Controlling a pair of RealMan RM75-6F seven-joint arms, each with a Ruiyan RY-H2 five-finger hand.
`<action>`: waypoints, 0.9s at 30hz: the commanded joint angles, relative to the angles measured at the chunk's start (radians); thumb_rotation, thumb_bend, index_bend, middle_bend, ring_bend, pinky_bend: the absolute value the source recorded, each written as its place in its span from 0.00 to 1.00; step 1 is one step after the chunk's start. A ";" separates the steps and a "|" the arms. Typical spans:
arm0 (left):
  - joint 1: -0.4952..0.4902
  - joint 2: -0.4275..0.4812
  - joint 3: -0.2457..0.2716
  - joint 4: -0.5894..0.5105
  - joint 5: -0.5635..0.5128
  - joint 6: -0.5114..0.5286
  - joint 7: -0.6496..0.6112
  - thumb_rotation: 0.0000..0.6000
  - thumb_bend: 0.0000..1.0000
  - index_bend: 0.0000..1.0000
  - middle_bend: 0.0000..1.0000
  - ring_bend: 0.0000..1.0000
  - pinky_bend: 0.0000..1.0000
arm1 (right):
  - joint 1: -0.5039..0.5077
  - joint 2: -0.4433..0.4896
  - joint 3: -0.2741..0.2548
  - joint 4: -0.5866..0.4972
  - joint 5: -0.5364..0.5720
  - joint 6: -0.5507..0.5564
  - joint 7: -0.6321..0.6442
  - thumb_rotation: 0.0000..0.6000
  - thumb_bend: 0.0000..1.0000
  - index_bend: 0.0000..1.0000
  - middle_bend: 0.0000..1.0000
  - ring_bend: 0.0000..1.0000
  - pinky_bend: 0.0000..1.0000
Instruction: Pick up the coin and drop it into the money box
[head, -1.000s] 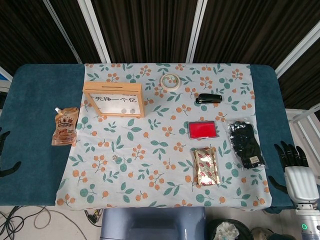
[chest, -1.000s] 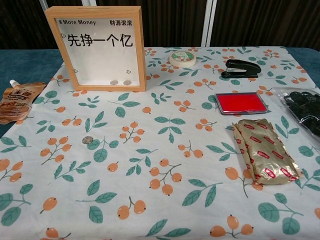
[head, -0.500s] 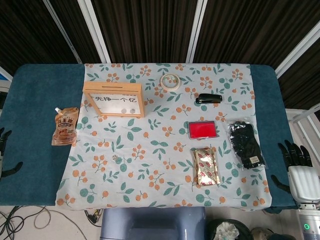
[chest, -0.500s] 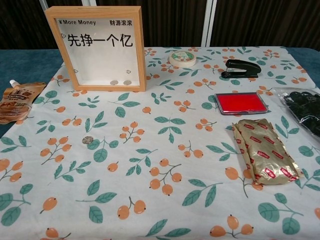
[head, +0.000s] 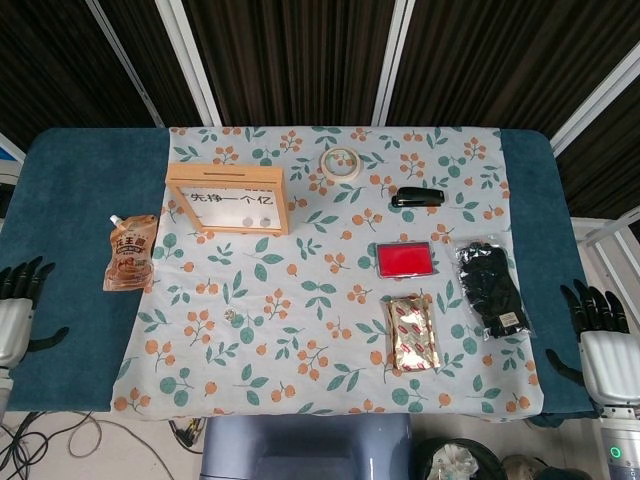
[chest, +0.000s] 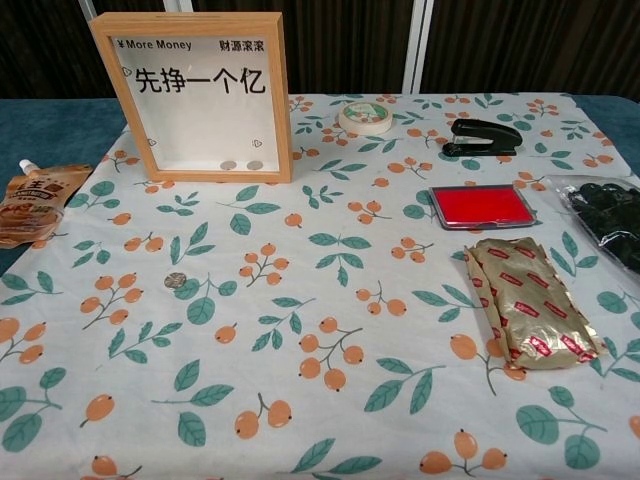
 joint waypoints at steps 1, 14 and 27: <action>-0.085 0.022 -0.020 -0.044 0.047 -0.080 0.035 1.00 0.14 0.09 0.00 0.00 0.00 | 0.003 -0.003 -0.001 0.004 0.003 -0.009 0.001 1.00 0.30 0.00 0.00 0.00 0.00; -0.399 -0.100 -0.124 -0.044 -0.130 -0.466 0.173 1.00 0.14 0.19 0.00 0.00 0.00 | 0.002 -0.005 0.003 0.005 0.005 -0.003 -0.007 1.00 0.30 0.00 0.00 0.00 0.00; -0.485 -0.251 -0.093 -0.023 -0.289 -0.477 0.369 1.00 0.14 0.26 0.00 0.00 0.00 | 0.000 0.002 0.010 -0.003 0.011 0.001 0.010 1.00 0.30 0.00 0.00 0.00 0.00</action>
